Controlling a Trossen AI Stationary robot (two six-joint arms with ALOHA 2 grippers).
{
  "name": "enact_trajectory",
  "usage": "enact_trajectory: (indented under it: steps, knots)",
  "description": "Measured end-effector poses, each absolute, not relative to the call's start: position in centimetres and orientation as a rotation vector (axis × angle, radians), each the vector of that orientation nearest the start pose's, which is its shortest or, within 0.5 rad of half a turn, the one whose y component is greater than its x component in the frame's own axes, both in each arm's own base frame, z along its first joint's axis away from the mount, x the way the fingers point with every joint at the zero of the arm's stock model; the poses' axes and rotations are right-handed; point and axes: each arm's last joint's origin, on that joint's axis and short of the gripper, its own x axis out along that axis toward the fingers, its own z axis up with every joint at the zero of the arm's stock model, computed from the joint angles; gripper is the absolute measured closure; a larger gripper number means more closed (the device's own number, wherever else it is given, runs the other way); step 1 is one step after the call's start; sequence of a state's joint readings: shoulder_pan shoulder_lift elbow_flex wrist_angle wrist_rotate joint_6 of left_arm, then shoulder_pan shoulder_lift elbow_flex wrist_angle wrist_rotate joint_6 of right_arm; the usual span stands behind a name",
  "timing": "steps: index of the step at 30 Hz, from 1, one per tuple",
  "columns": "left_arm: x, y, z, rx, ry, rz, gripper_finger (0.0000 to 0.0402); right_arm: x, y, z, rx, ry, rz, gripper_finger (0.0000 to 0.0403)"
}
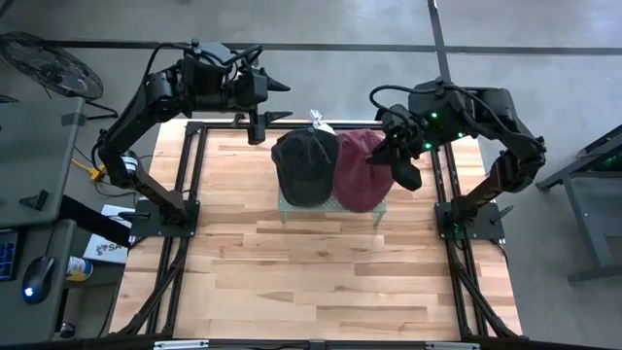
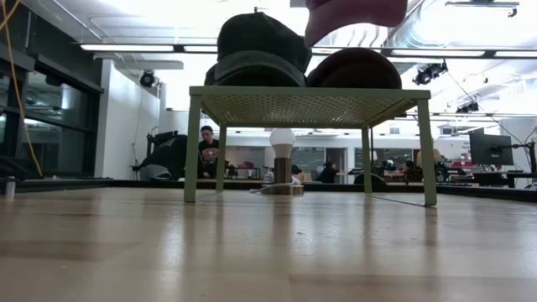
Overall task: Pick & Place hat
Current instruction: Stack the red cap on top of the red cap on the shelf
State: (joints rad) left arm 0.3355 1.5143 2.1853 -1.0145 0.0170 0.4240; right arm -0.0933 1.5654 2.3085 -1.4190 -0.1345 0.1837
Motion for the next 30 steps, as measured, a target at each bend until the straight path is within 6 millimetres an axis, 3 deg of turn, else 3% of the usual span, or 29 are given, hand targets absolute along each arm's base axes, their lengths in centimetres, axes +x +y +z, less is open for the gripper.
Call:
enact_trajectory:
  steps: [10,30]
  knots:
    - [23.7,8.2,53.4,0.357,0.402,0.236,0.0154,23.1,-2.9,51.5,0.263,0.690,-0.065,0.0387]
    - [23.7,8.2,53.4,0.357,0.399,0.237,0.0154,23.6,-3.2,51.0,0.255,0.734,-0.055,0.0387]
